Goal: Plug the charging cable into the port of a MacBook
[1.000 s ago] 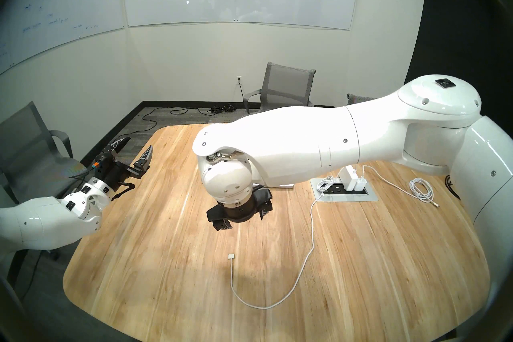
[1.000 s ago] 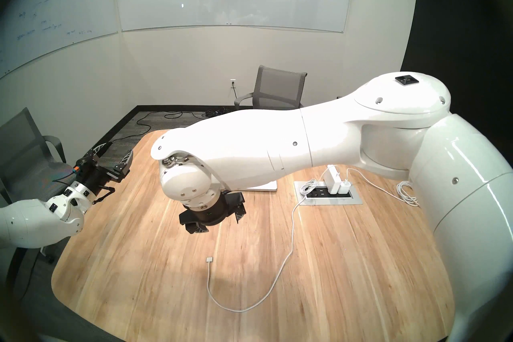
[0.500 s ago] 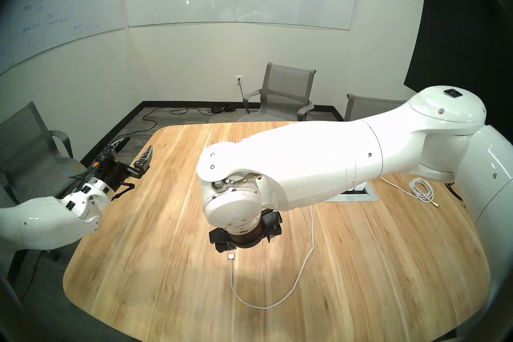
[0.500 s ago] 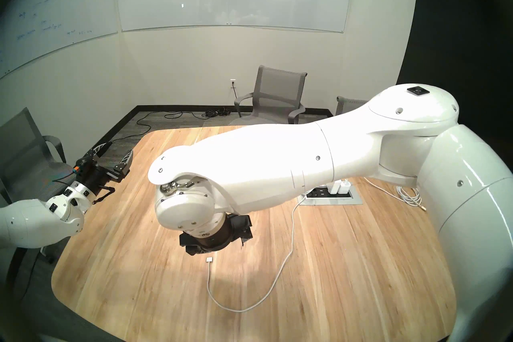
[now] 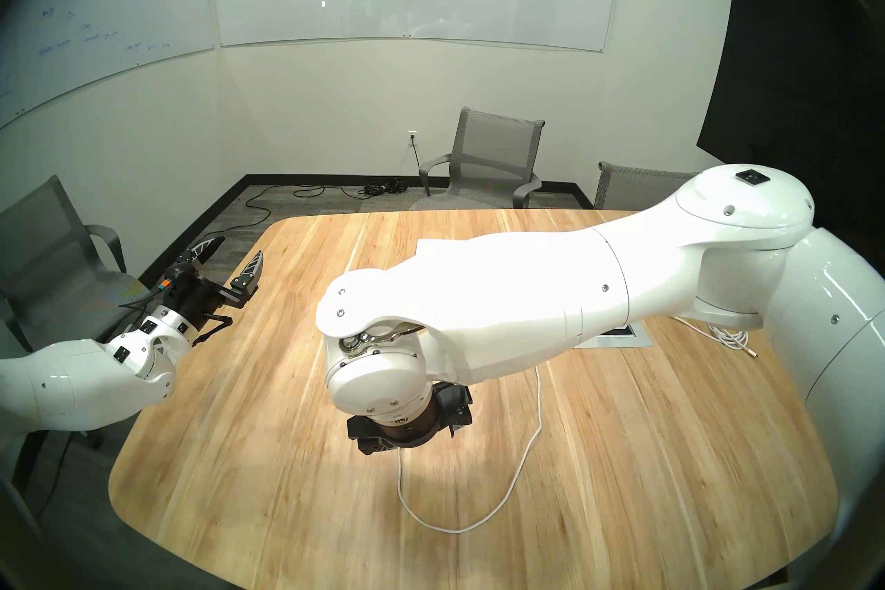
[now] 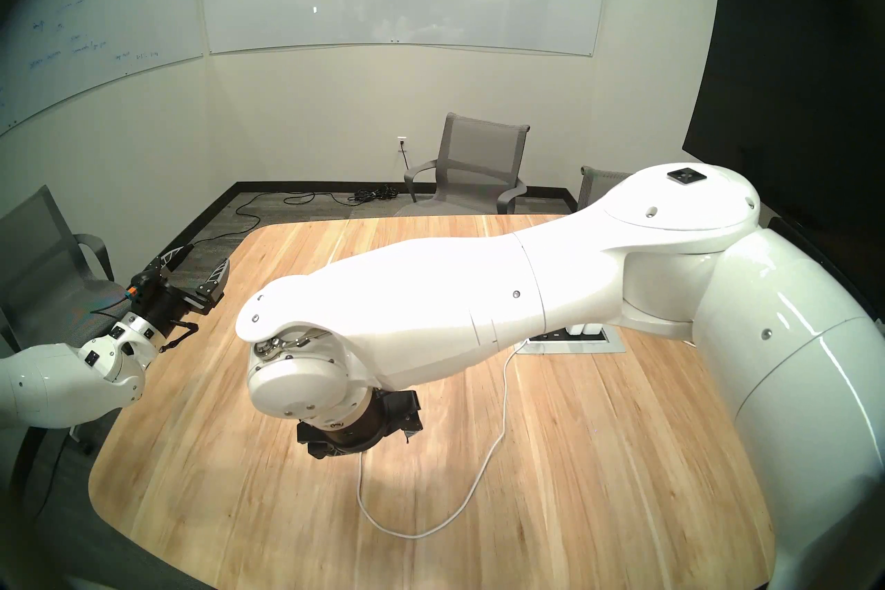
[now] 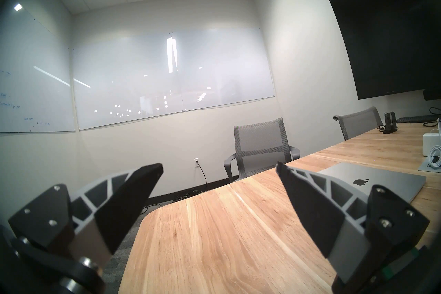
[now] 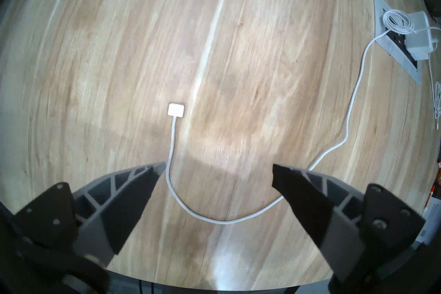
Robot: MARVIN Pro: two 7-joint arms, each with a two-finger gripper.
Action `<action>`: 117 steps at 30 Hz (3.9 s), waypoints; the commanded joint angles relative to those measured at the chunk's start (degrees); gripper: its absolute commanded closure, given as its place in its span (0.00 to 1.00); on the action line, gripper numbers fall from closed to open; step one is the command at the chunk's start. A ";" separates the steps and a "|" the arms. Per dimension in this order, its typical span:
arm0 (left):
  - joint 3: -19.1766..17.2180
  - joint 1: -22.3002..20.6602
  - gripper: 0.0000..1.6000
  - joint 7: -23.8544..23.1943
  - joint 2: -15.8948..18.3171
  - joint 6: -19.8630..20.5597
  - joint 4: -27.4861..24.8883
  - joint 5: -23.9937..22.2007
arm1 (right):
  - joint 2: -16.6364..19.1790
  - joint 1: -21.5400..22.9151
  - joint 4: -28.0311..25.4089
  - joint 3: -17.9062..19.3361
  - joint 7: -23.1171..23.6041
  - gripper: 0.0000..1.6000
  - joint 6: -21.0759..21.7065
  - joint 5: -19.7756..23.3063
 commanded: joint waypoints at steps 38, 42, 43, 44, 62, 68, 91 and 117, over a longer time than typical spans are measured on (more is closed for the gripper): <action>-0.78 -0.89 0.00 0.08 0.06 -0.43 -0.12 0.07 | -4.88 -4.33 2.81 -0.05 0.53 0.00 -1.84 -1.77; -0.78 -0.89 0.00 0.08 0.06 -0.43 -0.12 0.07 | -4.64 -4.94 3.02 -0.23 0.80 0.00 -1.99 -1.94; -0.78 -0.89 0.00 0.08 0.06 -0.43 -0.12 0.07 | -4.62 -5.07 3.02 -0.28 0.86 0.00 -1.98 -2.00; -0.78 -0.89 0.00 0.08 0.06 -0.43 -0.12 0.07 | -4.63 -5.19 3.04 -0.30 0.90 0.00 -2.02 -2.02; -0.78 -0.89 0.00 0.08 0.06 -0.43 -0.12 0.07 | -5.56 -7.16 6.60 -0.46 2.07 0.00 -0.55 -2.86; -0.78 -0.89 0.00 0.09 0.06 -0.43 -0.12 0.07 | -5.92 -7.99 7.92 -0.64 2.68 0.00 0.10 -3.25; -0.78 -0.89 0.00 0.09 0.06 -0.43 -0.12 0.07 | -7.06 -9.67 10.01 -1.02 2.95 0.00 0.46 -4.54; -0.78 -0.89 0.00 0.08 0.06 -0.43 -0.12 0.07 | -5.88 -12.12 12.59 -1.40 6.06 0.00 1.73 -5.86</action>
